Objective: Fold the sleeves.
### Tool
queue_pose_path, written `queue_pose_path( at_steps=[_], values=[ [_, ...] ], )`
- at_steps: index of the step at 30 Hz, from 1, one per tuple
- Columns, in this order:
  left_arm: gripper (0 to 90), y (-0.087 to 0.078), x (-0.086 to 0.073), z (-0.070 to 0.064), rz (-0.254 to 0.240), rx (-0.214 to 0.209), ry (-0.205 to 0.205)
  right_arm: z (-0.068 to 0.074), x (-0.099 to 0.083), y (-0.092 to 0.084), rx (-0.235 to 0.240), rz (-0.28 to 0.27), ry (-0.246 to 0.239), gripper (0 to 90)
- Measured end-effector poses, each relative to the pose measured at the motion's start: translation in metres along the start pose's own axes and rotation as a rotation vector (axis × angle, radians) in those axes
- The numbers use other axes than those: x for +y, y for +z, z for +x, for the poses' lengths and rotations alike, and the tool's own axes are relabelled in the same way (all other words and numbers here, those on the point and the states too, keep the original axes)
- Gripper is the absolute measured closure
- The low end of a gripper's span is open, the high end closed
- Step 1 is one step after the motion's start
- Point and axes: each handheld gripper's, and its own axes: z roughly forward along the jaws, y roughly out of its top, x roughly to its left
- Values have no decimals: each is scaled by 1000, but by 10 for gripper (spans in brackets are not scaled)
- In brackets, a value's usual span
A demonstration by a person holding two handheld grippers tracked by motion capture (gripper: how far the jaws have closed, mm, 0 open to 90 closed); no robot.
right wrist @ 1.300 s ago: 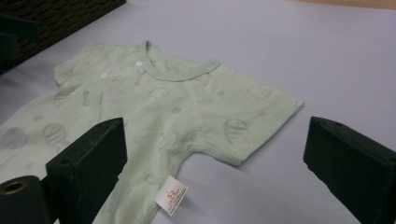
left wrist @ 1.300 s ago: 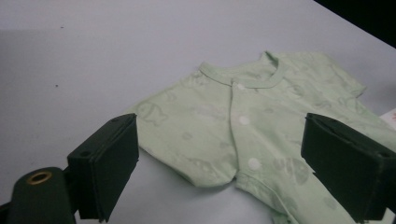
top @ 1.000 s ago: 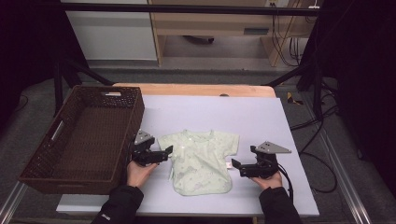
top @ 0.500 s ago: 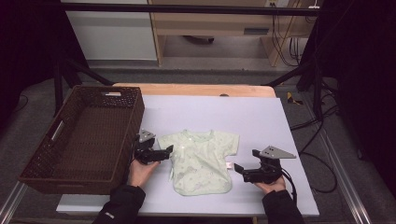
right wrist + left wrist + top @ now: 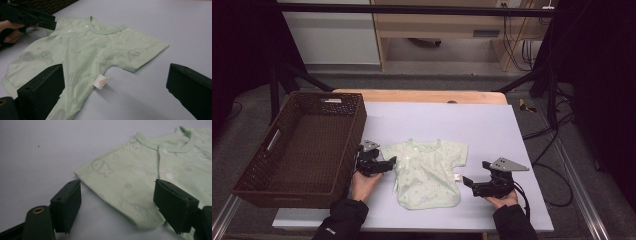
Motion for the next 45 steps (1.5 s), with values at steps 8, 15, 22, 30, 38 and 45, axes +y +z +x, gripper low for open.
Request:
queue_pose_path(
  at_steps=[8,15,22,30,38,45],
  values=[
    [412,-1,0,-1,3,17,1,0,0,0,-2,2,0,24],
    [539,-1,1,-5,12,53,0,0,0,0,0,2,-1,24],
    [648,-1,1,-6,22,82,-1,0,0,0,1,6,0,24],
    [767,0,4,-11,45,85,20,0,0,0,1,8,2,24],
    [862,0,4,-9,42,59,-19,0,0,0,3,5,3,24],
    [864,-5,6,-12,-7,64,-12,0,0,0,2,0,5,24]
  ],
)
